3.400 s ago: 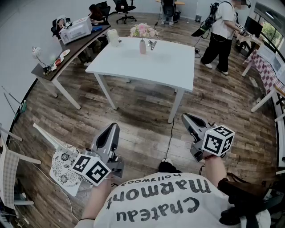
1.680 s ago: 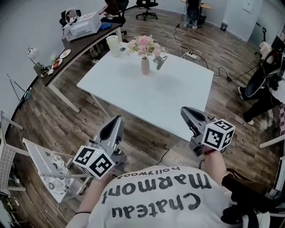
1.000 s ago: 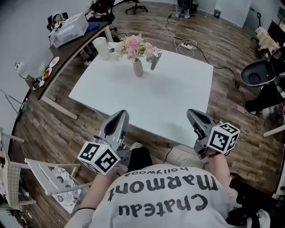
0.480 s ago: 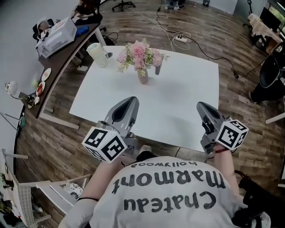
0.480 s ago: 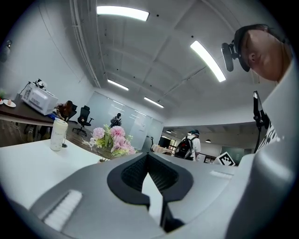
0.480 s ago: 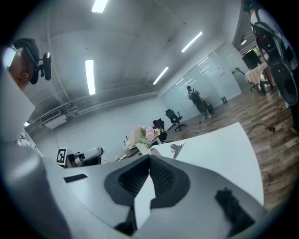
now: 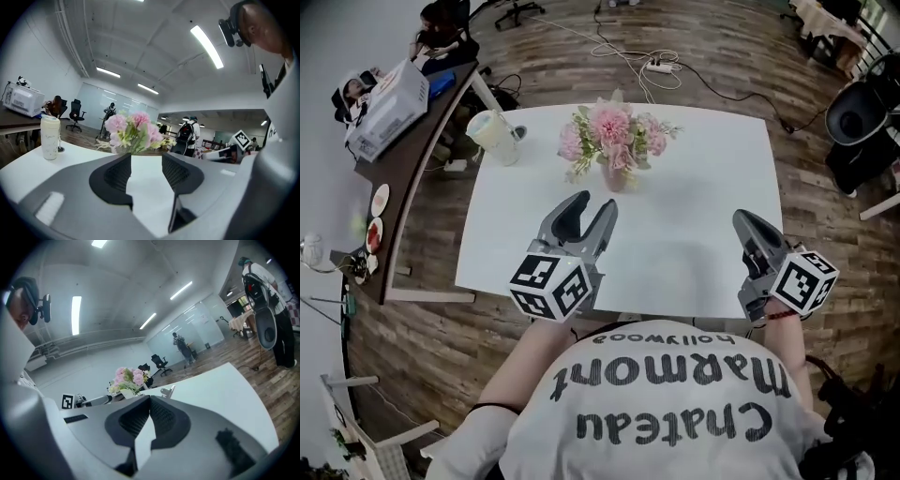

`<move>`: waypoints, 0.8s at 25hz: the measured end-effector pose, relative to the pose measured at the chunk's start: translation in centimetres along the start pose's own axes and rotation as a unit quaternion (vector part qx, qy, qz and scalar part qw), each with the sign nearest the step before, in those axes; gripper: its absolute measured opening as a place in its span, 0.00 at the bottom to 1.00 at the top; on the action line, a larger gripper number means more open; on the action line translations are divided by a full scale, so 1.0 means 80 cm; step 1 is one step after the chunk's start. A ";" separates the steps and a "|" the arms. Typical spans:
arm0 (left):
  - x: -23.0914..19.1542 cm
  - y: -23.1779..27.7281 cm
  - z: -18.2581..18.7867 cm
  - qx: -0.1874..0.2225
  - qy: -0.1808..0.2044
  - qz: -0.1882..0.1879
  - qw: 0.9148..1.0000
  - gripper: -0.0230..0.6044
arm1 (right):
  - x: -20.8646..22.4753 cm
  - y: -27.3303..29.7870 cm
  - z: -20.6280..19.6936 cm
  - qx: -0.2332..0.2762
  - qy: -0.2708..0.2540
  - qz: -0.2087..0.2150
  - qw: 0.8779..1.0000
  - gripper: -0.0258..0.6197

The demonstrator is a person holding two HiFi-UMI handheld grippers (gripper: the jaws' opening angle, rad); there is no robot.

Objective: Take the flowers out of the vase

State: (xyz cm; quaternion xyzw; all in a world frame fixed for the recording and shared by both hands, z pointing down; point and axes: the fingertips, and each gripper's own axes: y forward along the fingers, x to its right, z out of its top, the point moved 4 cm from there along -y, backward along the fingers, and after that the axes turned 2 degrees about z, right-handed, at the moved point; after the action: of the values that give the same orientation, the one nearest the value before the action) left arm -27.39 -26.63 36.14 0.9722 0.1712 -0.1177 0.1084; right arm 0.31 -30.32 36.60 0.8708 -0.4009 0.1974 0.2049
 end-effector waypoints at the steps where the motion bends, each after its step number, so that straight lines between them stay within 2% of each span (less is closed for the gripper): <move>1: -0.013 0.009 -0.009 -0.011 0.005 0.002 1.000 0.36 | 0.000 0.002 -0.003 0.001 0.002 -0.011 1.000 0.06; 5: -0.049 0.045 -0.028 -0.034 0.037 0.000 0.999 0.46 | 0.001 0.002 -0.016 -0.005 0.011 -0.059 0.998 0.06; 11: -0.073 0.095 -0.036 -0.038 0.075 -0.013 0.996 0.49 | 0.007 -0.009 -0.022 -0.013 0.018 -0.120 0.993 0.06; 16: -0.078 0.125 -0.037 -0.016 0.088 -0.040 0.995 0.49 | 0.008 -0.018 -0.030 -0.029 0.005 -0.157 0.987 0.06; 20: -0.075 0.133 -0.026 0.020 0.114 -0.042 0.992 0.47 | 0.008 -0.027 -0.038 -0.039 0.003 -0.176 0.984 0.06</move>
State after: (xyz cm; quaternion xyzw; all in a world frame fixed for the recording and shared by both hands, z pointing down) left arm -28.63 -37.72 41.54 0.9731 0.2208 -0.0144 0.0634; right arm 1.78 -27.85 39.06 0.9185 -0.2482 0.1449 0.2718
